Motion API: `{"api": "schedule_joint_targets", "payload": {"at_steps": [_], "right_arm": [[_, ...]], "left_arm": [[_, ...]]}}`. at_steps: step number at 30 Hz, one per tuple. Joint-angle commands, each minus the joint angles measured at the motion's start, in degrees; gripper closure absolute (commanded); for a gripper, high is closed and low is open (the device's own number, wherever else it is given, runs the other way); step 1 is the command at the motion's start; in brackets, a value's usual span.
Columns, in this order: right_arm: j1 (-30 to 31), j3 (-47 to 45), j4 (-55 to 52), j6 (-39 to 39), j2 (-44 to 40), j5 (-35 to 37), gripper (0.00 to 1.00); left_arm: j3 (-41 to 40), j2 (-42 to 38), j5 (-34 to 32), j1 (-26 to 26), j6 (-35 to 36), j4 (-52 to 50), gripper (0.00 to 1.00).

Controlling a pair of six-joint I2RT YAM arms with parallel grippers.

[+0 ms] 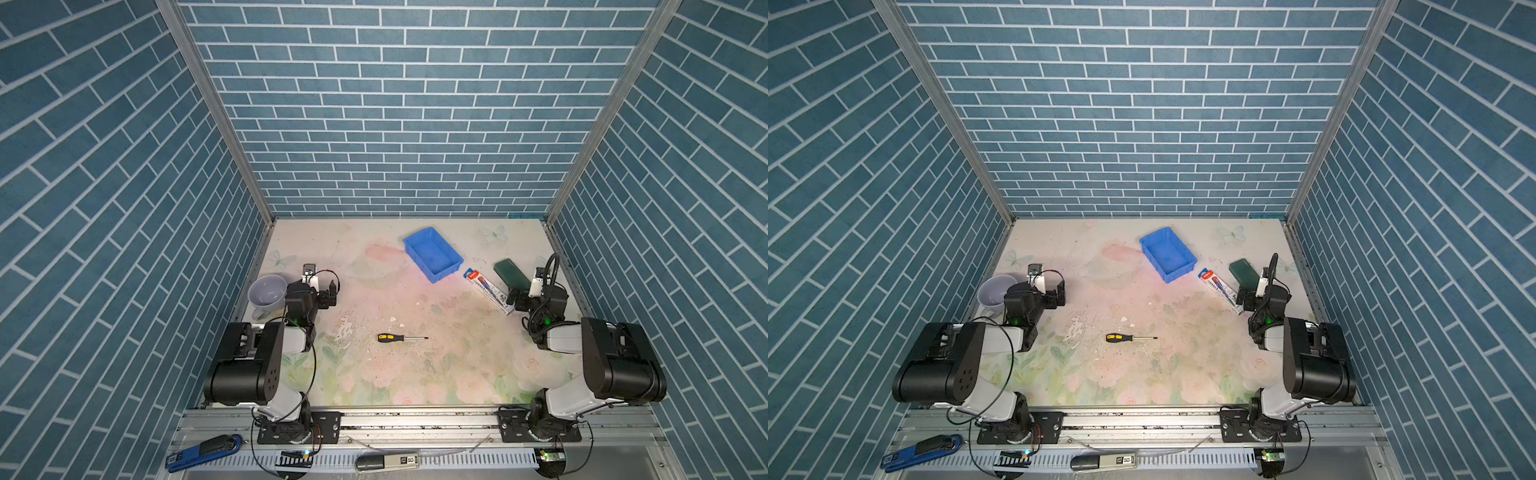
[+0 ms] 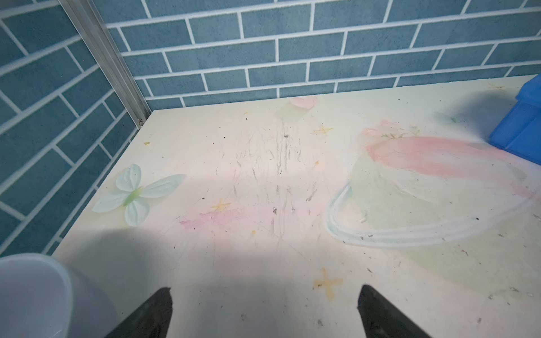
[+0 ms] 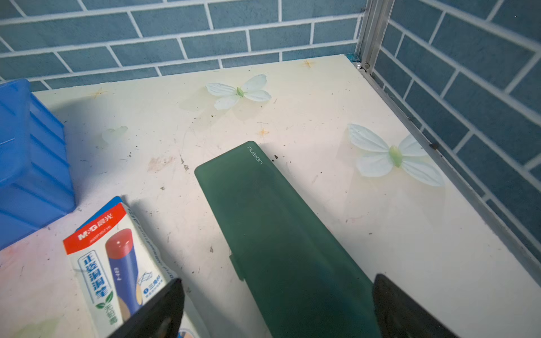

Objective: Put the screwdriver in the bin
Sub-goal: Pick up the screwdriver from the center of the table.

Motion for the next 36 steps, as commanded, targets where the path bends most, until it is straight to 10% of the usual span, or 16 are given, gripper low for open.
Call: {"api": "schedule_joint_targets", "payload": {"at_steps": [1,27,36], "right_arm": [[0.3,2.4,-0.2,-1.4,0.2,0.0,0.01],[0.3,1.7,0.6,-1.4,0.0,-0.5,0.02],[0.3,-3.4,4.7,-1.8,-6.8,-0.8,0.05]], "left_arm": [[0.7,-0.1,0.0,0.1,0.4,-0.2,0.0],[0.7,-0.4,-0.4,0.1,0.4,-0.2,0.0],[-1.3,-15.5,2.8,-0.7,2.5,-8.2,0.0]]}}
